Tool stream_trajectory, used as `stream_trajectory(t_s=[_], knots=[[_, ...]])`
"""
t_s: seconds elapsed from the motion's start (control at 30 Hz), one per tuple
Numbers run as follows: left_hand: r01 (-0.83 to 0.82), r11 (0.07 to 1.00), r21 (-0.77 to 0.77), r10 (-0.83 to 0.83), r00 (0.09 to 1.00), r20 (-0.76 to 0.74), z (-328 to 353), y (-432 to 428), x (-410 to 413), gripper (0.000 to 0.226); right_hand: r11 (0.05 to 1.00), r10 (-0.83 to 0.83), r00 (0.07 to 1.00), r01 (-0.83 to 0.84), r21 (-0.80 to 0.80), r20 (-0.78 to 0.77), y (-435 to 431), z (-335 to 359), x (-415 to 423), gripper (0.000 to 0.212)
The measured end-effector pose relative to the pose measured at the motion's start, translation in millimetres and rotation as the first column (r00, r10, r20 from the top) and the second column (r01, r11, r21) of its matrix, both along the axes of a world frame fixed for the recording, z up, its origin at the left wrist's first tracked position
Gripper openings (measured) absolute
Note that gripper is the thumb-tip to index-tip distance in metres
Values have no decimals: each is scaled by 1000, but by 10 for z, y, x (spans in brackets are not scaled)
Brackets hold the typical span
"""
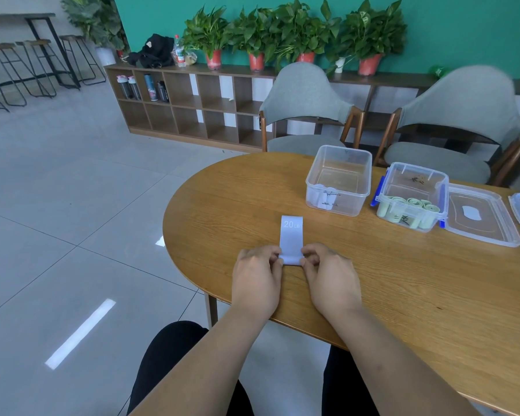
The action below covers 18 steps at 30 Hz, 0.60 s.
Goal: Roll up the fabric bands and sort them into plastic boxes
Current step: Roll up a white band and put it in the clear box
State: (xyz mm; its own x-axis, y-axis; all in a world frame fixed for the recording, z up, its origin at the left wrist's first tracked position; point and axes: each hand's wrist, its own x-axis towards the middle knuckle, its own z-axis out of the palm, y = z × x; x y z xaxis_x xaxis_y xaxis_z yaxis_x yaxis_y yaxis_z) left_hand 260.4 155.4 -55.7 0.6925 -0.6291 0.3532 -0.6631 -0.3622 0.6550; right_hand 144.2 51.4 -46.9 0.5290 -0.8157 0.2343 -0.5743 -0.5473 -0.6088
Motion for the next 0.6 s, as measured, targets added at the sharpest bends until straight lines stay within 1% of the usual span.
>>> stream_trajectory(t_s=[0.1, 0.33, 0.47, 0.6], knots=[[2, 999, -35, -2, 1000, -20, -29, 20, -6, 14, 999, -14, 1000, 15, -28, 15, 46, -11, -12, 12], [-4, 1000, -30, 5, 999, 45, -86, 22, -21, 23, 998, -17, 1000, 19, -66, 20, 91, -47, -35, 21], [-18, 998, -60, 21, 999, 44, -101, 14, -24, 20, 997, -12, 997, 18, -75, 76, 75, -90, -42, 20], [-16, 996, -93, 21, 998, 57, -125, 15, -27, 18, 997, -10, 995, 17, -72, 98, 47, -126, -44, 20]])
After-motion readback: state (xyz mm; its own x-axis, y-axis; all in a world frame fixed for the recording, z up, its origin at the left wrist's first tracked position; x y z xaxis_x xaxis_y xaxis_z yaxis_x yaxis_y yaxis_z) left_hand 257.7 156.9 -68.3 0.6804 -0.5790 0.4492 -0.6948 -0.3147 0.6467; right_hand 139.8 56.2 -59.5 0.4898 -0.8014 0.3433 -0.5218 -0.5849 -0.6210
